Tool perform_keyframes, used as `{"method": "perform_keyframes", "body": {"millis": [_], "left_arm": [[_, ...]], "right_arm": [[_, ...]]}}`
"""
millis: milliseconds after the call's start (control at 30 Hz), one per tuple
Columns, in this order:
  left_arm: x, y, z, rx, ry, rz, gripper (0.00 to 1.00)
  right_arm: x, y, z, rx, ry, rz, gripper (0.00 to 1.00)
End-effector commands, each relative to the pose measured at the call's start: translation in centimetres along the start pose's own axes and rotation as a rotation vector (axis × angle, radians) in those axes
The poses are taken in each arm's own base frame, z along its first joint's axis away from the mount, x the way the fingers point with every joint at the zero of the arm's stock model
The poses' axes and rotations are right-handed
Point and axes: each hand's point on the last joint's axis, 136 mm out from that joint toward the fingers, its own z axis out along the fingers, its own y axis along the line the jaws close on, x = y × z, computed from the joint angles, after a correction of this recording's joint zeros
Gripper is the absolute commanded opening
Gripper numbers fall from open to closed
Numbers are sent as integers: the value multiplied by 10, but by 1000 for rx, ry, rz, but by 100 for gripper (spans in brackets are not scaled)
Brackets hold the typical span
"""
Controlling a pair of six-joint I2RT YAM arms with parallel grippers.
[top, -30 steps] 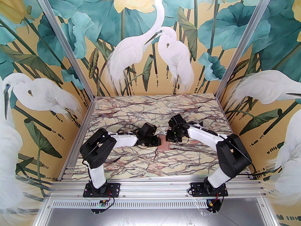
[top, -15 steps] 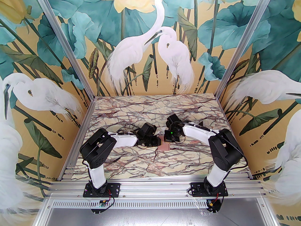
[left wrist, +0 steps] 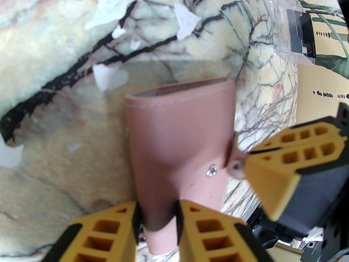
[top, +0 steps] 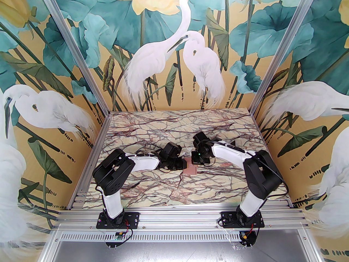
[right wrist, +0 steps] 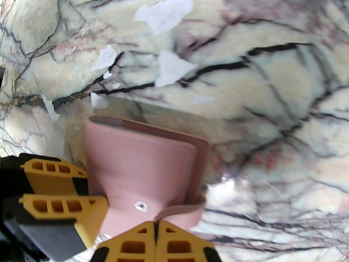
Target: Put the credit cards into the card holder
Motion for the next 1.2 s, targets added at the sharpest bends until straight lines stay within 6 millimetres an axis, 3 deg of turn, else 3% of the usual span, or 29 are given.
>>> {"method": "perform_keyframes", "body": {"millis": [0, 733, 1167], "left_arm": [[13, 15, 12, -37, 24, 17, 30], [13, 15, 13, -32, 25, 19, 30], [13, 14, 12, -30, 24, 21, 30]], "right_arm": [[-4, -11, -20, 59, -43, -22, 0], [-3, 22, 20, 18, 50, -74, 0], [-2, 23, 29, 66, 81, -102, 0]]}}
